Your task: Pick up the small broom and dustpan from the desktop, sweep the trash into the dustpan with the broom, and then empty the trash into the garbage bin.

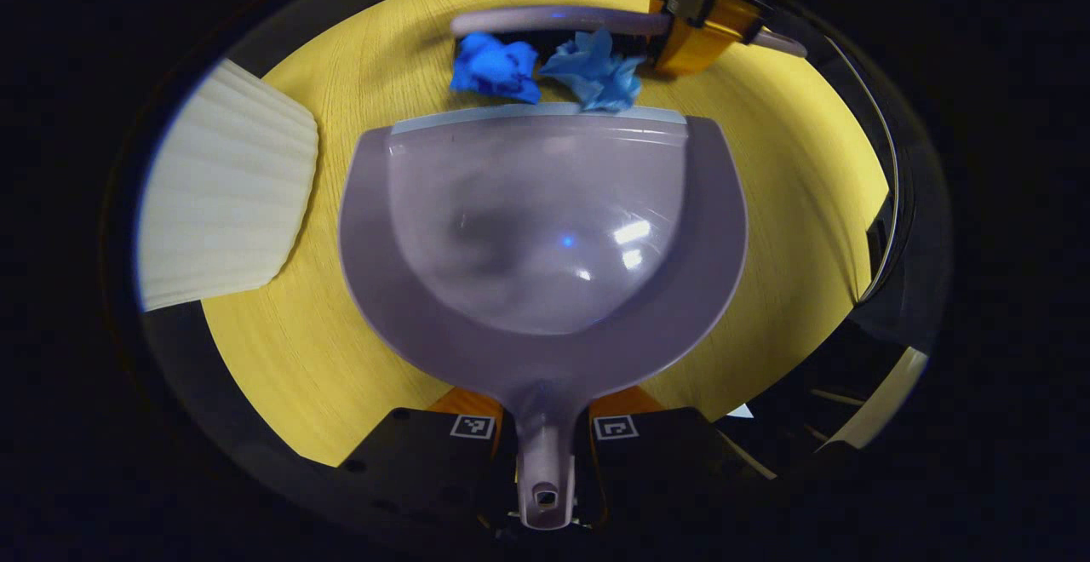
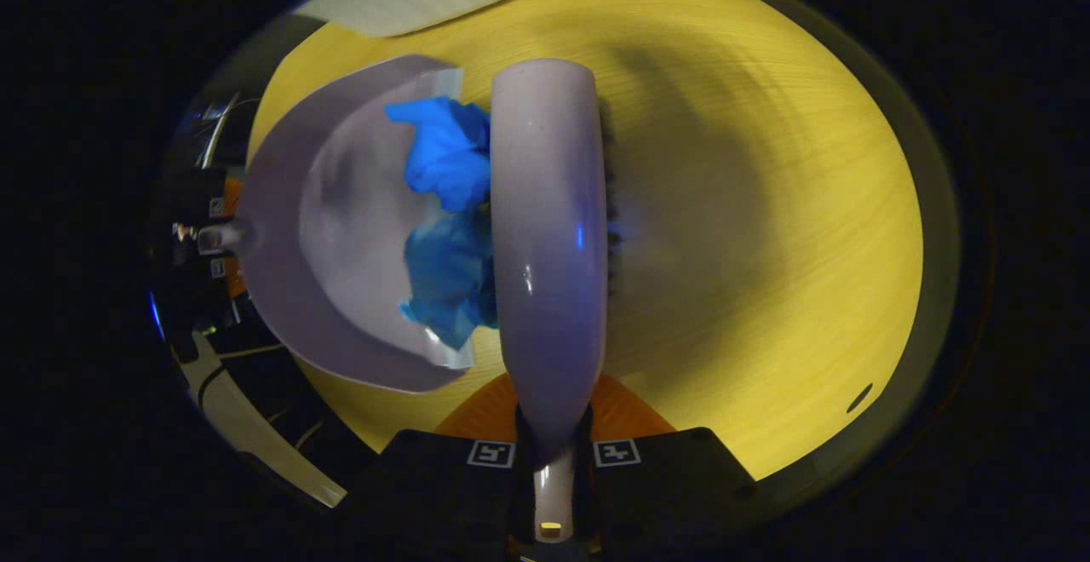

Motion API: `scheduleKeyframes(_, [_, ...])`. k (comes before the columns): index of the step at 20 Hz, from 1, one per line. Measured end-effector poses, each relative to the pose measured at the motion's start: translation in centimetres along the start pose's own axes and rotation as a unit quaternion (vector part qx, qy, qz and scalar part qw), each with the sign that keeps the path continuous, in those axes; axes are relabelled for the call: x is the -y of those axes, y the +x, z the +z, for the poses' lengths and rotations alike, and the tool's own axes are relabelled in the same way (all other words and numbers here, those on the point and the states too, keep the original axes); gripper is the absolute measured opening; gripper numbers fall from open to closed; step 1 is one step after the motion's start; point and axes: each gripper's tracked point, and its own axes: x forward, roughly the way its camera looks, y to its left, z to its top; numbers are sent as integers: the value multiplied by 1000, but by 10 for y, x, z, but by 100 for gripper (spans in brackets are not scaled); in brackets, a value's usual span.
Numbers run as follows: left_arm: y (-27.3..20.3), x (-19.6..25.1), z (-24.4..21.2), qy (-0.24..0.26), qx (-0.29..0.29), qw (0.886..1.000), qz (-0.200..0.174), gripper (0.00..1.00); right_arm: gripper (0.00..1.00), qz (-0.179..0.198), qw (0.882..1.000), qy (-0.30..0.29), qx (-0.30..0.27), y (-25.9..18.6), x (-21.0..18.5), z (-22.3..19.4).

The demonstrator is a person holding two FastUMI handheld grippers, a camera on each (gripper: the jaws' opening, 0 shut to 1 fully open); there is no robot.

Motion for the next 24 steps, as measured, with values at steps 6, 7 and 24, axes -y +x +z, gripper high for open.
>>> scheduleKeyframes(6, [5,-5,5,30,28,999,17,26,18,158,986,35,35,-38,16,-3])
scheduleKeyframes(7, [4,-3,9,21,49,998,17,26,19,162,979,73,96,-61,34,12])
scheduleKeyframes(24, [-48,-77,24,49,338,868,361,25,18,-5,649,380,659,-118,107,-275])
